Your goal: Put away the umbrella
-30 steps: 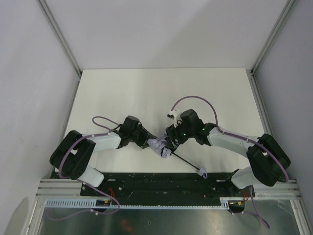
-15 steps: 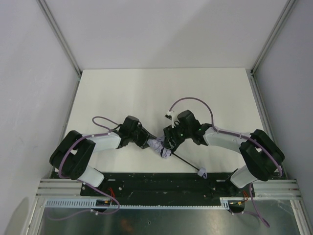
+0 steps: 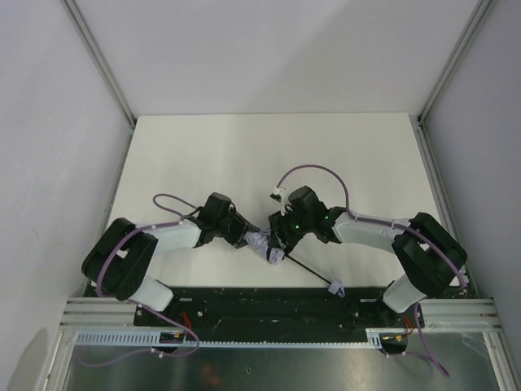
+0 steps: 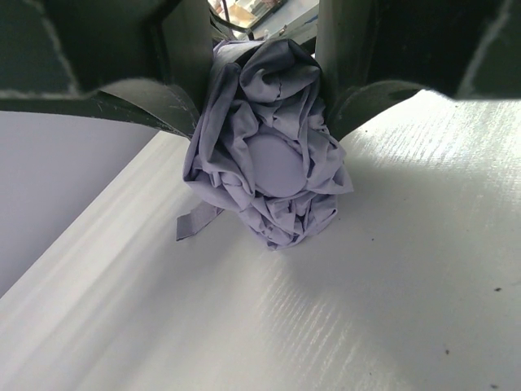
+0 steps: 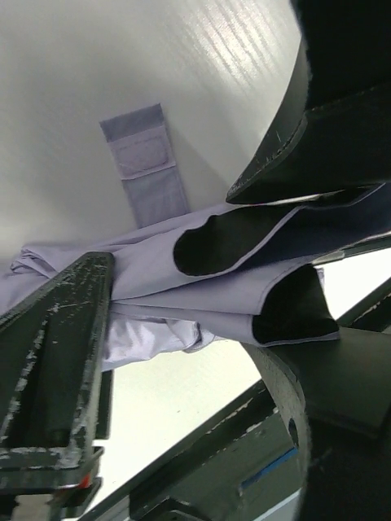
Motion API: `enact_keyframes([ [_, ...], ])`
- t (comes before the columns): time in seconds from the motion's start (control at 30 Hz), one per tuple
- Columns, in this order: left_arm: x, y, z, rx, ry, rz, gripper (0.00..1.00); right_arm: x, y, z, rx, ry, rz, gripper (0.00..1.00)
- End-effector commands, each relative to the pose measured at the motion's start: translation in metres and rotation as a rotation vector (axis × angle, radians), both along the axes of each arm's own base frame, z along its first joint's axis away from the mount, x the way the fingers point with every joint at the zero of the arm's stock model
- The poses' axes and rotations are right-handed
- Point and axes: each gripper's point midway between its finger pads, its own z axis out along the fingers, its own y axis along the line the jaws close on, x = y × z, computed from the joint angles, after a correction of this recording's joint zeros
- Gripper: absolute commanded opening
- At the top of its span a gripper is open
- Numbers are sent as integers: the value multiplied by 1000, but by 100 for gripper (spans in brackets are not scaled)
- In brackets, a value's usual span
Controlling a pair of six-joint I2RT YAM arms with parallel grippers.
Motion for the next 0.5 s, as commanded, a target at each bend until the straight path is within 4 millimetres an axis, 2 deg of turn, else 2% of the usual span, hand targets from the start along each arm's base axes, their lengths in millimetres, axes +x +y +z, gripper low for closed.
enact_keyframes([
  [0.0, -26, 21, -25, 114, 82, -25, 0, 29, 22, 20, 86, -12, -113, 59],
  [0.13, -27, 20, -25, 112, 86, -29, 0, 33, 18, 16, 81, 57, -187, 57],
  [0.27, -27, 18, -24, 109, 83, -33, 0, 39, 10, 6, 44, 107, -280, 50],
  [0.47, -28, 17, -23, 107, 82, -40, 0, 47, 14, 5, 70, 192, -359, 46],
])
